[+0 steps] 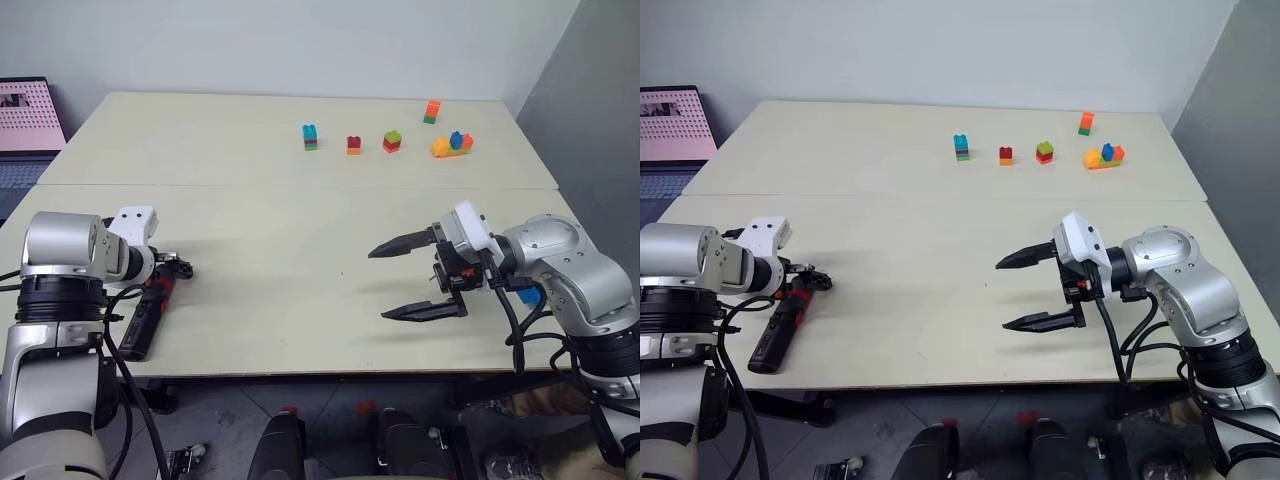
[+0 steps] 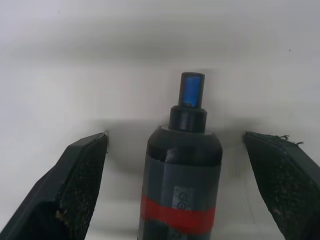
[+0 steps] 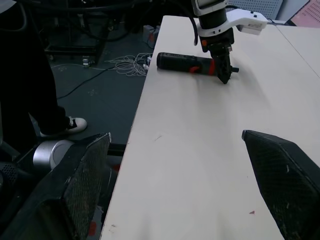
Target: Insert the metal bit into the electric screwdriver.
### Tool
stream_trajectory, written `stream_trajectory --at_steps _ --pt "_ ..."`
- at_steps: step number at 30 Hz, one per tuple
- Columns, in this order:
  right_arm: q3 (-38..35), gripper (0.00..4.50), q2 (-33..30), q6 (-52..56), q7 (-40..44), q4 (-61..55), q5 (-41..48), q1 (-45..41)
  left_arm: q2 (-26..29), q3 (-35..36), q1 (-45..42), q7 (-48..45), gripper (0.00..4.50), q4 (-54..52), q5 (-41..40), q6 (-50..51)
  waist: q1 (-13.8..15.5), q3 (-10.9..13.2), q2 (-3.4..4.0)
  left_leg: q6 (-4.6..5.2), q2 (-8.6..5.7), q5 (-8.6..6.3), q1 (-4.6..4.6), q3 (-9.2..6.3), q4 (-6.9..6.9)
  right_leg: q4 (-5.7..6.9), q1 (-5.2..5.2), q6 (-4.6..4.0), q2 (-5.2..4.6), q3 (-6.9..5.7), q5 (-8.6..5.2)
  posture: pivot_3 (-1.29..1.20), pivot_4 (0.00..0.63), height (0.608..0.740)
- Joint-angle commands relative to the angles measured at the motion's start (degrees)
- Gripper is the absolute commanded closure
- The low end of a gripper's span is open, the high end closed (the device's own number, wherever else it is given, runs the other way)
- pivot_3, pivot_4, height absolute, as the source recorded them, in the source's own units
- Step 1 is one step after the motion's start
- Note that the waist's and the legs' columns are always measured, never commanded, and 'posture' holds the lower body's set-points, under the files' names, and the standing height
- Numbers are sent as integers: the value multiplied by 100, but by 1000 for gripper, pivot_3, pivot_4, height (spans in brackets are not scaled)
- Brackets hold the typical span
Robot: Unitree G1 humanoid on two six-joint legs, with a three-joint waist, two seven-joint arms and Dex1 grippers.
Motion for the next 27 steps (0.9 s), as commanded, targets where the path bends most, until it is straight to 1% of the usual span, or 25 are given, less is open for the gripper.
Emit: stream_trajectory --at_steps 1,4,11,12,13,14,15,23,25,27 --pt "-99 59 -72 43 -23 -216 95 -84 -4 -20 -97 -33 0 23 37 47 -3 0 0 0 0 0 1 0 0 2 0 0 0 0 0 0 150 740" --pt "-129 0 -119 71 -14 -249 102 -106 -22 70 -73 -18 534 -69 -11 244 -8 0 0 -1 0 1 3 0 2 8 -1 0 0 1 0 0 150 740" --pt "-169 0 -157 50 14 -240 98 -232 72 154 50 -53 2113 -197 -36 342 -13 0 0 -1 0 1 2 3 2 8 -4 -1 0 4 0 0 150 740" --pt "-178 0 -167 38 20 -220 90 -248 75 165 63 -55 2269 -214 -37 345 -12 0 0 -1 0 1 2 2 2 8 -4 0 0 4 0 0 150 740" --pt "-190 0 -180 25 24 -195 82 -259 79 174 75 -61 2617 -241 -45 354 -13 0 0 -1 0 1 2 2 2 8 -4 -1 0 4 0 0 150 740" --pt "-201 0 -191 15 26 -175 77 -266 84 175 85 -75 2739 -272 -58 361 -12 0 0 -1 0 1 2 2 1 8 -4 -1 0 4 0 0 150 740" --pt "-210 0 -201 10 23 -168 78 -264 89 178 98 -84 2832 -298 -64 361 -13 0 0 -1 0 1 2 2 2 8 -4 -1 0 4 0 0 150 740" --pt "-251 0 -276 -20 8 -159 53 -217 138 95 65 -203 2834 -462 -114 346 -12 0 0 -1 0 1 -1 4 1 7 -6 -1 0 4 -1 0 150 740" --pt "-309 0 -334 -13 -6 -153 55 -211 161 -55 3 -322 2834 -633 -147 167 -9 0 0 -1 0 1 -1 3 1 7 -6 -1 0 4 -1 0 150 740" --pt "-482 0 -466 46 -59 -158 91 -175 32 -314 -226 -481 2834 -1137 -218 -181 7 0 -1 -1 0 1 -3 2 2 7 -7 -1 0 3 -1 0 150 740"
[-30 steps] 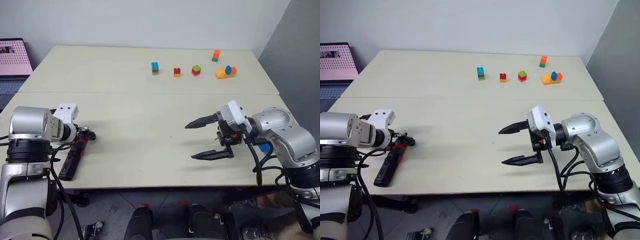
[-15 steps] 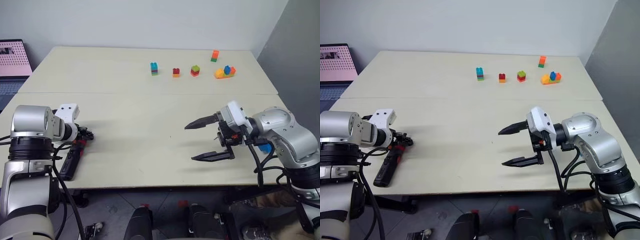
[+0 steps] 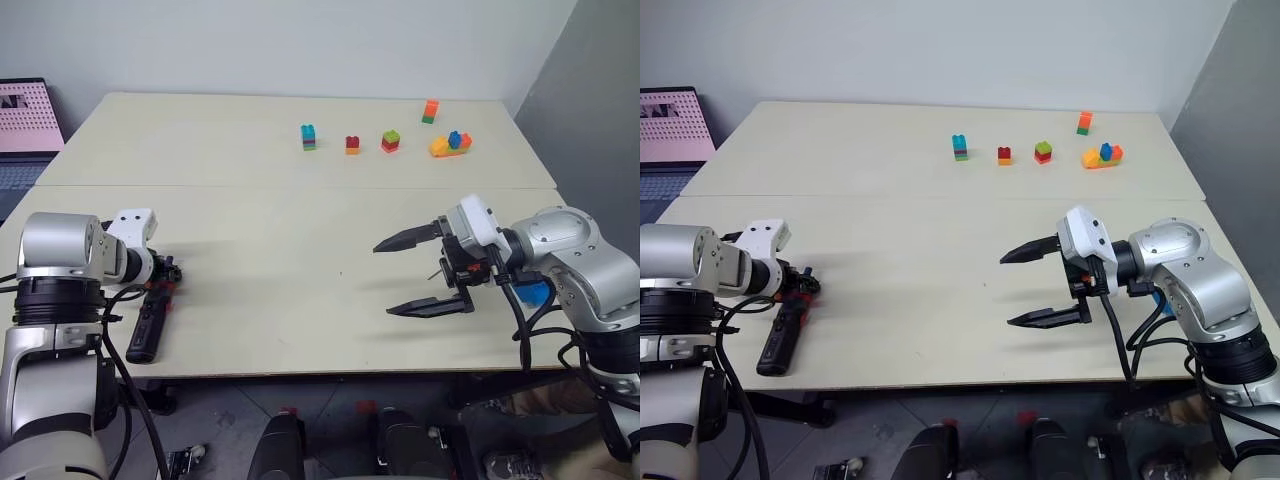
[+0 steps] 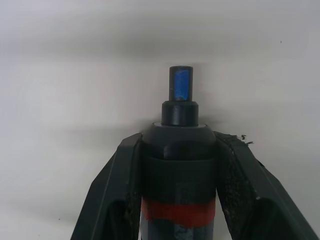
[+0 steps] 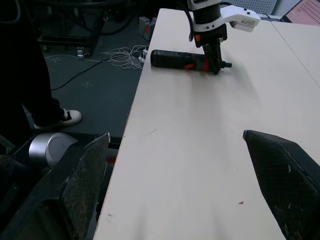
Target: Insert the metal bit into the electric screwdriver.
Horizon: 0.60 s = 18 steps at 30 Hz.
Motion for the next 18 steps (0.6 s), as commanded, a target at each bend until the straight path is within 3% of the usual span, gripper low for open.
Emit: stream_trajectory --at_steps 1,9,13,18 --pt "-498 0 -283 22 -100 -128 123 -13 -80 -406 -384 -263 2835 -1037 -94 -684 31 1 -2 0 0 0 -2 -1 1 0 0 0 0 0 0 0 150 740" --pt "-1261 0 -906 420 -414 -467 358 494 -1352 -492 -784 -103 2835 -2115 -266 -1323 141 2 -4 0 -6 0 -13 7 2 -10 -3 -1 -7 6 1 0 150 740" --pt "-1833 0 -1005 764 -903 -706 650 717 -2432 -605 -773 151 2836 -2370 -84 -2998 120 2 -4 0 -5 0 -16 9 1 -9 -8 -5 -7 8 3 0 150 740" --pt "-2318 0 -971 1231 -1465 -1186 1088 1066 -3499 -797 -618 498 2836 -1941 237 -4775 127 2 -3 0 -5 0 -13 13 4 -9 -6 -4 -5 15 4 0 150 740"
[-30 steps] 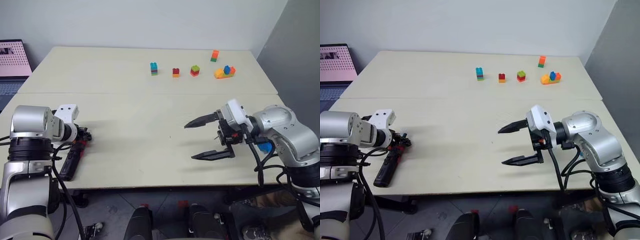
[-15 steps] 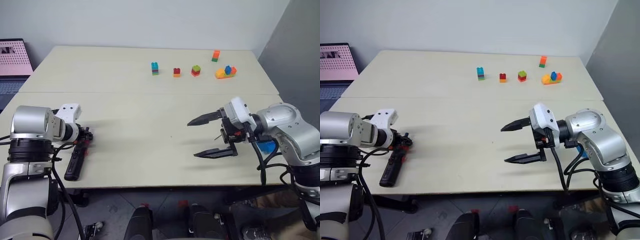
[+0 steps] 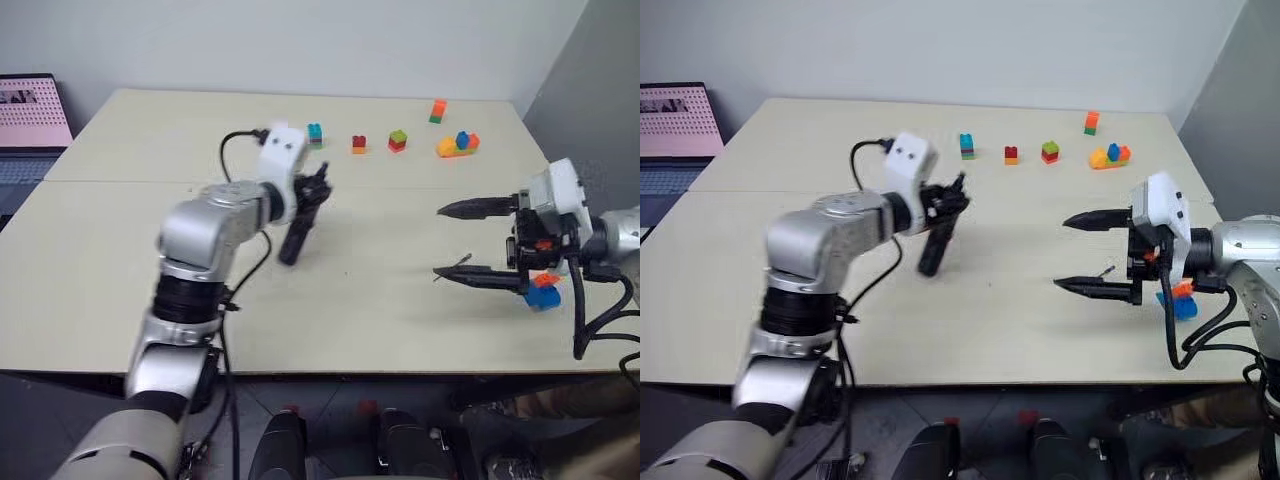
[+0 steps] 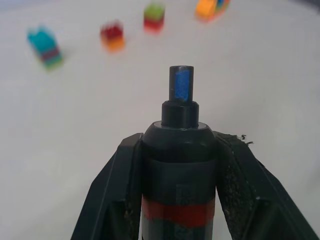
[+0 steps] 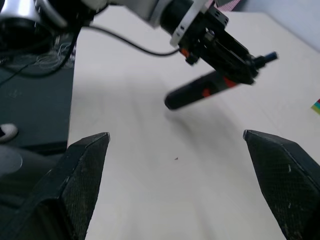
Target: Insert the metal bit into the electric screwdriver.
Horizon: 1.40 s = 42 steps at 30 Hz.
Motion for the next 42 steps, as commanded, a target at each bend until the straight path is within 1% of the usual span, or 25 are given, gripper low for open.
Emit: stream_trajectory --at_steps 1,5,7,11,15,22,26,29,30,33,34,37,40,42 --pt "-501 0 -37 226 -491 -439 281 254 -647 -124 6 318 2836 226 366 -1679 -13 -1 2 0 0 0 2 0 0 0 3 1 0 1 0 0 150 740" --pt "-483 0 -45 133 -720 -531 167 400 -1064 -288 368 479 2836 582 656 -2570 -9 -2 3 1 -2 0 7 5 2 -4 8 10 1 6 1 0 150 740" --pt "-438 0 -50 87 -768 -552 134 431 -1166 -331 540 541 2836 674 760 -2836 -24 -2 4 1 -2 0 8 6 2 -5 8 11 1 8 1 0 150 740" --pt "-342 0 3 88 -898 -595 171 357 -1305 -394 1204 632 2836 561 877 -3203 -31 -2 3 1 -2 0 7 3 1 -3 7 11 4 7 1 0 150 740" --pt "-259 0 7 71 -930 -578 188 297 -1232 -401 1568 570 2837 297 917 -3295 -12 -4 6 1 -1 0 8 2 2 -5 11 11 4 5 1 0 150 740" --pt "-54 0 -37 -18 -862 -430 77 218 -755 -203 2427 394 2837 -556 823 -2927 -85 -7 11 1 1 0 20 0 1 -4 19 11 6 4 1 0 150 740" --pt "50 0 -131 -155 -784 -238 -110 231 -565 -115 2761 351 2839 -947 804 -2876 -133 -8 12 2 1 1 28 0 3 -3 26 8 6 4 2 0 150 740" --pt "173 0 -220 -226 -692 -66 -259 222 -525 -107 2848 367 2839 -1040 817 -2871 -142 -10 15 2 1 1 34 2 3 -2 29 -4 6 7 -2 0 150 740" --pt "298 0 -266 -372 -632 83 -450 209 -522 -125 2860 363 2839 -1043 826 -2901 -143 -10 15 4 1 2 36 1 3 -1 30 -20 6 5 -11 0 150 740" --pt "955 0 -513 -1029 -250 879 -1321 -21 -521 -179 2863 361 2839 -1014 875 -2994 -154 -12 15 5 1 3 46 3 3 1 35 -24 6 7 -10 0 150 740" --pt "1192 0 -590 -1196 -107 1162 -1588 -154 -526 -181 2857 364 2839 -1005 880 -3006 -159 -12 15 5 1 3 48 5 4 1 36 -24 6 9 -10 0 150 740" --pt "1914 0 -692 -2147 411 2174 -2492 -659 -535 -173 2836 377 2839 -977 887 -3022 -168 -12 16 7 1 4 53 9 4 2 35 -26 6 13 -8 0 150 740" --pt "2636 0 -604 -3116 1006 3296 -3331 -1344 -538 -166 2847 394 2840 -993 891 -3033 -181 -14 20 7 1 4 55 9 0 2 33 -26 7 13 -8 0 150 740" --pt "3167 0 -323 -3835 1389 4298 -3900 -1999 -529 -175 2905 406 2840 -1077 906 -3056 -206 -15 22 6 1 4 55 11 -4 1 31 -27 7 14 -9 0 150 740"
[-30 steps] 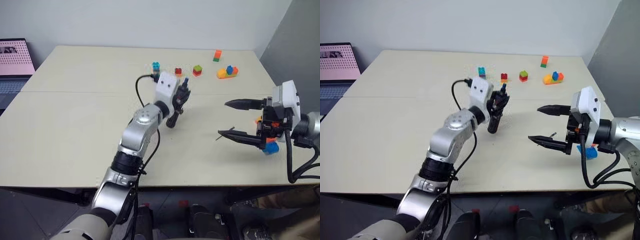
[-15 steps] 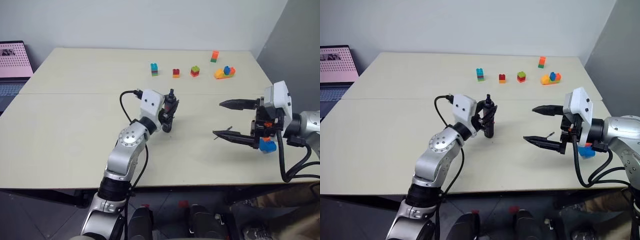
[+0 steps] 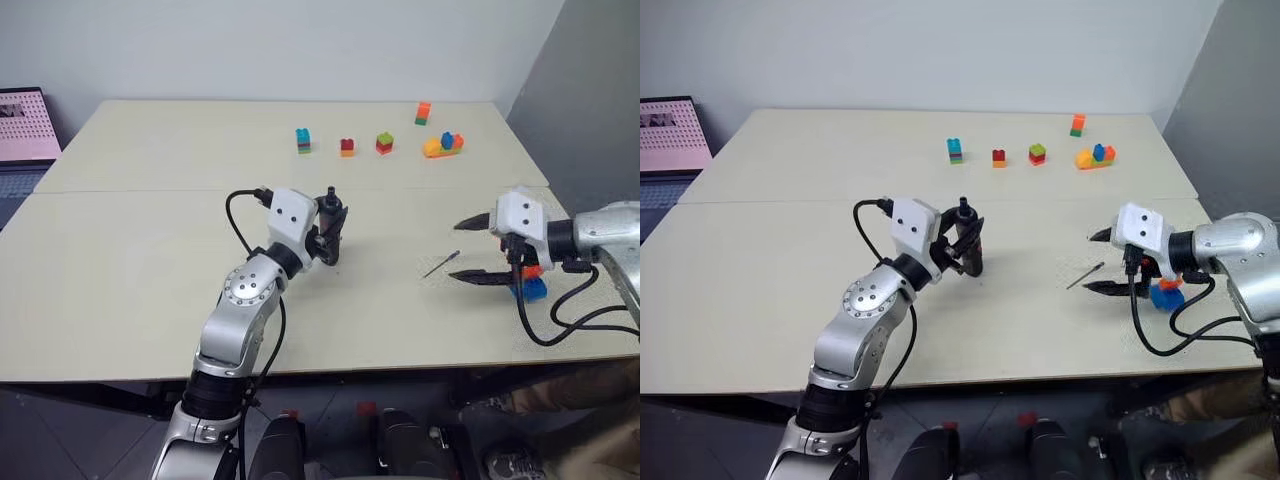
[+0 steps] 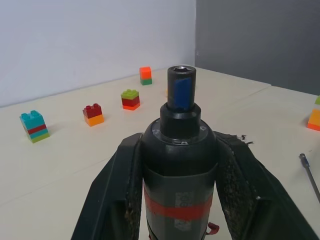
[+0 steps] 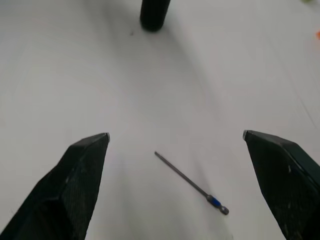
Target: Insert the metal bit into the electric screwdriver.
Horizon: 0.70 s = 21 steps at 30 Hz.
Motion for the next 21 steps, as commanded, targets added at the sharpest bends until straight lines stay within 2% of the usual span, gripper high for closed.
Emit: stream_trajectory --at_steps 1,6,12,15,21 --pt "753 0 367 -1399 720 1603 -1018 -1054 82 32 160 64 2840 24 143 39 -47 0 2 0 0 0 0 0 0 0 0 0 0 0 0 0 150 740" --pt "1508 0 1061 -2828 1018 3761 -2036 -2182 122 57 264 89 2841 -147 139 95 -91 0 3 0 0 0 4 0 -2 2 3 6 0 2 4 0 150 740" --pt "1973 0 1883 -3638 573 5625 -2965 -3133 188 158 441 218 2843 -374 179 212 -124 0 5 0 1 0 4 1 -5 2 2 27 0 5 17 0 150 740" --pt "2066 465 2145 -3806 469 6104 -3251 -3375 210 163 511 265 2843 -478 173 259 -114 0 5 -1 1 0 6 -2 -6 9 2 27 1 3 17 0 150 740" --pt "2122 1943 2573 -3903 471 6484 -3616 -3648 209 151 594 372 2843 -568 194 298 -131 0 9 -1 1 1 12 -3 -5 21 2 26 1 5 18 0 150 740"
